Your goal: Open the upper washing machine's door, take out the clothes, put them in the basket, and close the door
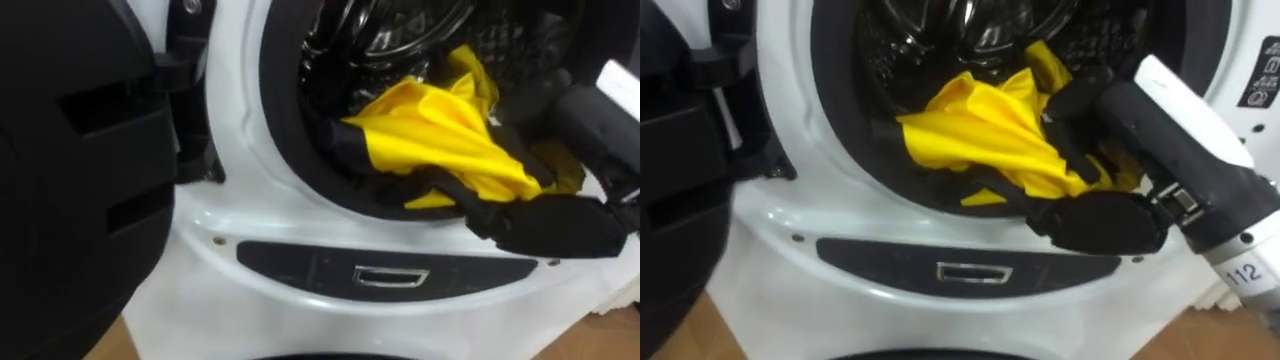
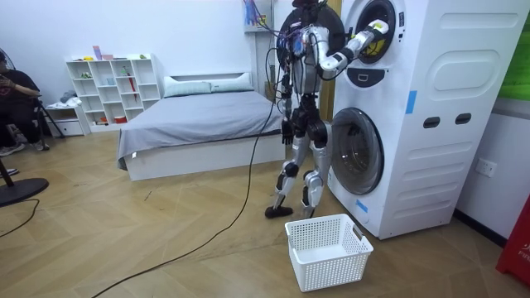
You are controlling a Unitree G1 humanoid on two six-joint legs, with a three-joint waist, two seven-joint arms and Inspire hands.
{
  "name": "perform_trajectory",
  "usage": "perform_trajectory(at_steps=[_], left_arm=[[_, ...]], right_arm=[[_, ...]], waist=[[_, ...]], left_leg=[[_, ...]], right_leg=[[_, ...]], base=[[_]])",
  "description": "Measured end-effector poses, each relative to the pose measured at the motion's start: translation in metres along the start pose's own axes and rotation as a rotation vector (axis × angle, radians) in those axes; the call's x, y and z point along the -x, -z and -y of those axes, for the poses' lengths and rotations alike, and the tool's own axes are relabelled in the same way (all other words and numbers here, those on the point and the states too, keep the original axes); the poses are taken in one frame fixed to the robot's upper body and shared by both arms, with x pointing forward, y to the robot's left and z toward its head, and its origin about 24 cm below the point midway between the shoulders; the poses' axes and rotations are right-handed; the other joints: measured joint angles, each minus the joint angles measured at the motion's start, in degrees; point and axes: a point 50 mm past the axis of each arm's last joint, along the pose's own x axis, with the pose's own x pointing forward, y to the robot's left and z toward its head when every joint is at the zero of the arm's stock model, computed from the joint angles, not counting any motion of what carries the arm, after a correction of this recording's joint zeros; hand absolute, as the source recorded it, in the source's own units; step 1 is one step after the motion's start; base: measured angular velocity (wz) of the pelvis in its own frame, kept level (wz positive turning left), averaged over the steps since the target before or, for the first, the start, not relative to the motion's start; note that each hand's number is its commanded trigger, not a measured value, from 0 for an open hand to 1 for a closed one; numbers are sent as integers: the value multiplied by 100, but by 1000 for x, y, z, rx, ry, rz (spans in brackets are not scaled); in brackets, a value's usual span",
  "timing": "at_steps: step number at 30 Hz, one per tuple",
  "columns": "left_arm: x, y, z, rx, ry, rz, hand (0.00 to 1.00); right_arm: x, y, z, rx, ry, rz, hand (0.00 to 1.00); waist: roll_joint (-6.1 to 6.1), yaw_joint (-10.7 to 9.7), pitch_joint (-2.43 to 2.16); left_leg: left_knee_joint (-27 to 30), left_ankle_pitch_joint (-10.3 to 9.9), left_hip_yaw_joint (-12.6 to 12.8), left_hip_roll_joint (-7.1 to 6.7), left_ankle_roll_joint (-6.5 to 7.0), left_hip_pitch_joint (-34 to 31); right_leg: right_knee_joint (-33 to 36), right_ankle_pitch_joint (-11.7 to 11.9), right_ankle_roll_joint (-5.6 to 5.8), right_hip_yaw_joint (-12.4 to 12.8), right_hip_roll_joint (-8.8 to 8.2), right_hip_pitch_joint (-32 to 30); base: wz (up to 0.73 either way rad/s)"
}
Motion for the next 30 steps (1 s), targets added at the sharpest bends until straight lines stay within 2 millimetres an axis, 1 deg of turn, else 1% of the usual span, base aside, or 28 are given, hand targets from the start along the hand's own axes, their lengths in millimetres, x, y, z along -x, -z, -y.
perform_trajectory(at_steps=[1,2,3,4,7,9,12,13,14,15,16,18,19,21,22,24,26,27,29,30], left_arm=[[0,0,1,2,2,1,0],[0,0,1,2,2,2,0],[0,-1,-1,8,-4,2,0],[0,1,-3,25,-17,-1,0],[2,12,-6,36,-39,-40,0],[3,15,-6,37,-42,-46,0],[3,15,-7,45,-46,-46,0],[3,15,-8,45,-46,-45,0],[3,15,-8,45,-47,-47,0],[3,16,-9,46,-49,-49,0],[3,16,-9,47,-50,-48,0],[3,14,-9,43,-50,-42,0],[3,14,-9,43,-50,-40,0],[2,10,-9,37,-49,-31,0],[1,6,-10,32,-49,-23,0],[1,3,-9,32,-47,-9,0],[0,0,-8,32,-43,5,0],[0,-1,-8,32,-44,6,0],[0,2,-6,34,-39,-4,0],[0,5,-5,34,-36,-14,0]], right_arm=[[1,1,0,-2,5,-5,100],[2,1,0,-1,11,-9,100],[5,3,2,5,27,-26,100],[9,5,3,0,44,-45,100],[16,9,4,3,64,-73,100],[20,10,4,4,76,-86,100],[24,12,5,2,98,-101,100],[29,13,7,-7,118,-112,100],[30,12,6,-13,118,-111,100],[31,13,5,-24,124,-112,100],[32,13,5,-35,131,-113,100],[37,17,9,-49,170,-142,100],[39,19,10,-55,188,-158,100],[43,22,15,-81,224,-177,100],[43,21,15,-94,227,-165,100],[42,20,16,-117,233,-148,100],[42,20,18,-155,246,-137,100],[41,21,20,-180,257,-134,100],[44,22,25,-180,276,-145,100],[46,24,29,-179,297,-157,100]], waist=[[5,-40,7],[11,-58,13],[-14,-50,20],[-58,17,13],[-137,33,10],[-139,32,10],[-144,17,7],[-144,15,7],[-141,17,6],[-140,15,6],[-139,-1,6],[-117,-79,8],[-93,-106,4],[11,-188,24],[37,-174,33],[47,-194,41],[58,-296,43],[32,-319,52],[11,-380,51],[11,-408,51]], left_leg=[[-14,-10,129,36,-19,2],[-46,-6,153,50,-21,13],[-150,-6,183,73,-21,31],[-219,-7,249,70,-20,26],[-249,-13,296,48,-18,-17],[-256,-32,312,44,-15,-19],[-264,-38,522,43,-13,-57],[-263,-38,619,37,-13,-79],[-262,-38,671,37,-13,-81],[-260,-38,800,38,-13,-81],[-260,-38,881,50,-13,-82],[-262,-46,946,44,-5,-96],[-263,-64,985,47,-2,-111],[-262,-120,1200,61,18,-125],[-264,-124,1268,55,21,-135],[-267,-131,1349,46,22,-134],[-285,-197,1357,59,33,-136],[-287,-219,1397,60,54,-137],[-267,-228,1452,107,42,-126],[-260,-240,1520,123,23,-107]], right_leg=[[-1,0,0,131,21,11],[-3,-2,4,180,40,2],[3,-4,7,171,75,-45],[6,-4,8,164,118,-105],[7,-4,7,151,125,-169],[18,-4,8,183,126,-174],[36,1,16,298,128,-238],[64,9,28,343,135,-287],[105,9,28,364,142,-322],[124,17,39,454,157,-352],[109,29,58,475,154,-361],[122,37,71,479,149,-394],[139,37,72,479,154,-423],[241,38,73,487,196,-496],[306,38,73,484,207,-544],[312,37,74,482,212,-556],[338,38,66,473,241,-593],[411,42,46,498,305,-645],[414,55,26,532,321,-641],[418,64,15,596,324,-638]], base=[[48],[40],[22],[11],[-2],[6],[-2],[-12],[-25],[-32],[-31],[-20],[-22],[-38],[-43],[-28],[-10],[-16],[-19],[-24]])
